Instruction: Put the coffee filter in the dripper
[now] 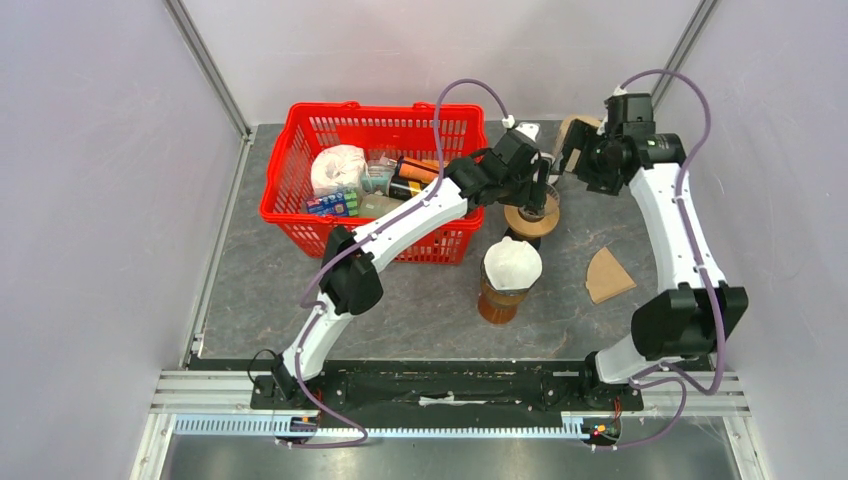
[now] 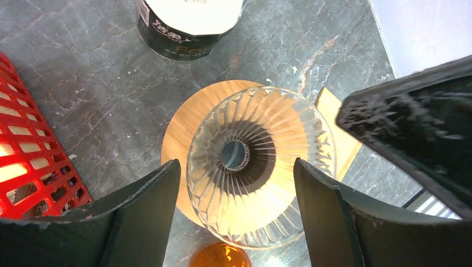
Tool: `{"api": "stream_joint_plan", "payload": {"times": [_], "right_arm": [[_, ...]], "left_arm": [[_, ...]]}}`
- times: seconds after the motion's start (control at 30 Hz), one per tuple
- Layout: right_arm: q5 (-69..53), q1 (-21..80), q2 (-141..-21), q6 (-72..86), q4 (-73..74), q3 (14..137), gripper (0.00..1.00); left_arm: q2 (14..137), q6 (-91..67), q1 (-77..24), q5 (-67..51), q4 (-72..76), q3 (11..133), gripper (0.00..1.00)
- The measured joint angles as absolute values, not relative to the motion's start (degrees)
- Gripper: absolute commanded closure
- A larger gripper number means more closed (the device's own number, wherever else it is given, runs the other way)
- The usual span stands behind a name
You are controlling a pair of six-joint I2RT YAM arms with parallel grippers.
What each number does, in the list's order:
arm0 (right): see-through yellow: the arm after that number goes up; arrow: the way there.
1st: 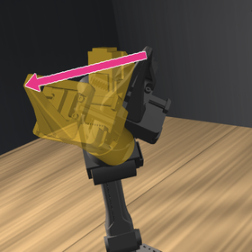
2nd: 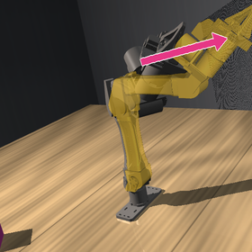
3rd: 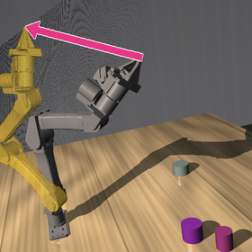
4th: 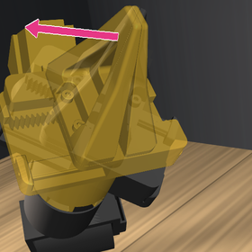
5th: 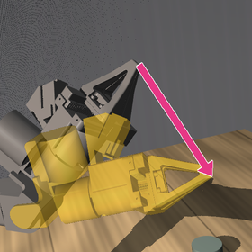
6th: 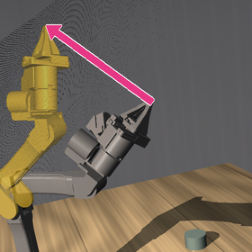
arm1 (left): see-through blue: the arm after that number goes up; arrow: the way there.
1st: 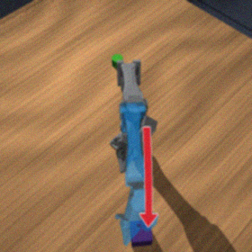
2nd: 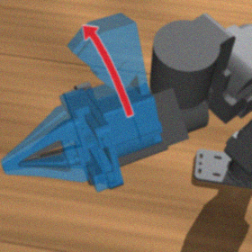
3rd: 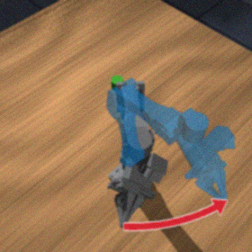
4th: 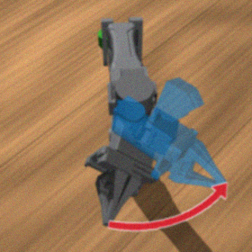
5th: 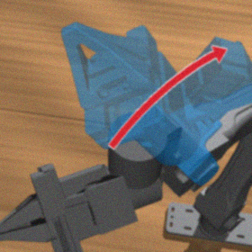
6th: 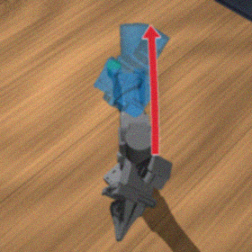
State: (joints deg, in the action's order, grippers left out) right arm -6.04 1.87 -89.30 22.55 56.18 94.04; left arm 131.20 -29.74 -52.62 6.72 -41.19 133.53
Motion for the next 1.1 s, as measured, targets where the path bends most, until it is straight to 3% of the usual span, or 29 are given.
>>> {"api": "stream_joint_plan", "payload": {"times": [0.3, 0.6, 1.1], "right_arm": [[-2.1, 1.0, -78.3, 23.8, 53.3, 94.3, 0.03], [-1.7, -9.4, -71.1, 24.6, 52.7, 91.5, 0.03], [5.0, -18.3, -67.2, 27.0, 54.6, 75.4, 0.03]], "left_arm": [[126.7, -27.7, -53.0, 6.2, -40.2, 133.7, 0.13], [121.1, -26.5, -52.4, 3.6, -40.5, 133.7, 0.11], [118.6, -24.6, -52.4, -11.2, -38.0, 134.1, 0.1]]}}
